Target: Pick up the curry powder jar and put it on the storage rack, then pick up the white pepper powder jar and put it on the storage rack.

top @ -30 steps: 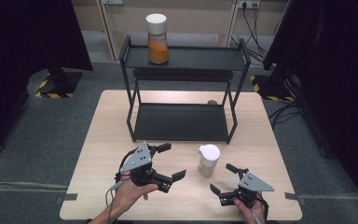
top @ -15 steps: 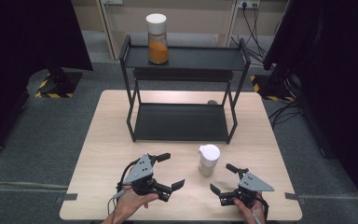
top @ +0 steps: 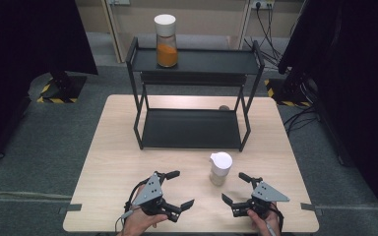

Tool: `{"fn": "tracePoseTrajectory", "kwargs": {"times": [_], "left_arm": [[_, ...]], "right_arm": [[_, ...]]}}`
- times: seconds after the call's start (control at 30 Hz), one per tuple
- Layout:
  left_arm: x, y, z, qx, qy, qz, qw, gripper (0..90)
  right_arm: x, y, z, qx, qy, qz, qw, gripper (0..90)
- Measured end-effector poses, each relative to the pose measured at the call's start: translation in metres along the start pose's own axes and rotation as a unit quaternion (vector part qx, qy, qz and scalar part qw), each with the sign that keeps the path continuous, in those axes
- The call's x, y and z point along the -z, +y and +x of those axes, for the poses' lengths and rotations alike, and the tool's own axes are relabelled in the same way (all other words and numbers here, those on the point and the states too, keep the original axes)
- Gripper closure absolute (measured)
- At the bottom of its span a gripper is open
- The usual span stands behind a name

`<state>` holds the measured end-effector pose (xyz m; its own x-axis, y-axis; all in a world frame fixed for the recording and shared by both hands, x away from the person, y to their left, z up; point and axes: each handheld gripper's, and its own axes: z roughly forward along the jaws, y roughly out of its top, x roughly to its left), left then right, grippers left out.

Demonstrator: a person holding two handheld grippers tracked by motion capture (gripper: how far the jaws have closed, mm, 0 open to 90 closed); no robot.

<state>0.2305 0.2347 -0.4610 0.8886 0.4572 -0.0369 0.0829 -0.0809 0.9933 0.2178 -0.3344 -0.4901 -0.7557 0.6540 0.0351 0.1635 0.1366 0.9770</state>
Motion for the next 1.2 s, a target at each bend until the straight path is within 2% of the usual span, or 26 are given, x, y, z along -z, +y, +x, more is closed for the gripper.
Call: {"fn": "tracePoseTrajectory", "kwargs": {"times": [0.13, 0.27, 0.47, 0.7, 0.77, 0.87, 1.07, 1.2], "left_arm": [[0.0, -0.011, 0.001, 0.004, -0.003, -0.004, 1.0, 1.8], [0.001, -0.018, 0.003, -0.011, -0.003, -0.007, 0.9999, 1.7], [0.0, -0.028, 0.006, -0.006, -0.005, -0.004, 1.0, 1.7], [-0.001, -0.033, 0.008, -0.026, -0.003, 0.004, 0.9996, 1.5], [0.0, -0.035, 0.009, -0.022, -0.002, 0.007, 0.9997, 1.5], [0.001, -0.035, 0.009, -0.027, 0.001, 0.006, 0.9996, 1.5], [0.003, -0.038, 0.012, -0.014, 0.011, 0.002, 0.9998, 1.5], [0.003, -0.038, 0.012, -0.012, 0.012, 0.002, 0.9998, 1.5]], "right_arm": [[0.0, 0.0, 0.0, 0.0, 0.0, 0.0, 1.0, 0.7], [0.0, 0.0, 0.0, 0.002, 0.001, 0.0, 1.0, 0.6], [0.0, 0.001, 0.0, 0.006, 0.003, 0.002, 1.0, 0.7], [0.002, 0.0, -0.001, 0.003, 0.002, -0.001, 1.0, 0.6], [0.002, 0.001, -0.001, 0.007, 0.003, -0.001, 1.0, 0.6], [0.001, 0.001, 0.0, 0.008, 0.003, 0.001, 1.0, 0.6], [0.001, 0.001, 0.0, 0.008, 0.003, 0.0, 1.0, 0.6], [0.001, 0.001, 0.0, 0.007, 0.003, 0.0, 1.0, 0.6]]}}
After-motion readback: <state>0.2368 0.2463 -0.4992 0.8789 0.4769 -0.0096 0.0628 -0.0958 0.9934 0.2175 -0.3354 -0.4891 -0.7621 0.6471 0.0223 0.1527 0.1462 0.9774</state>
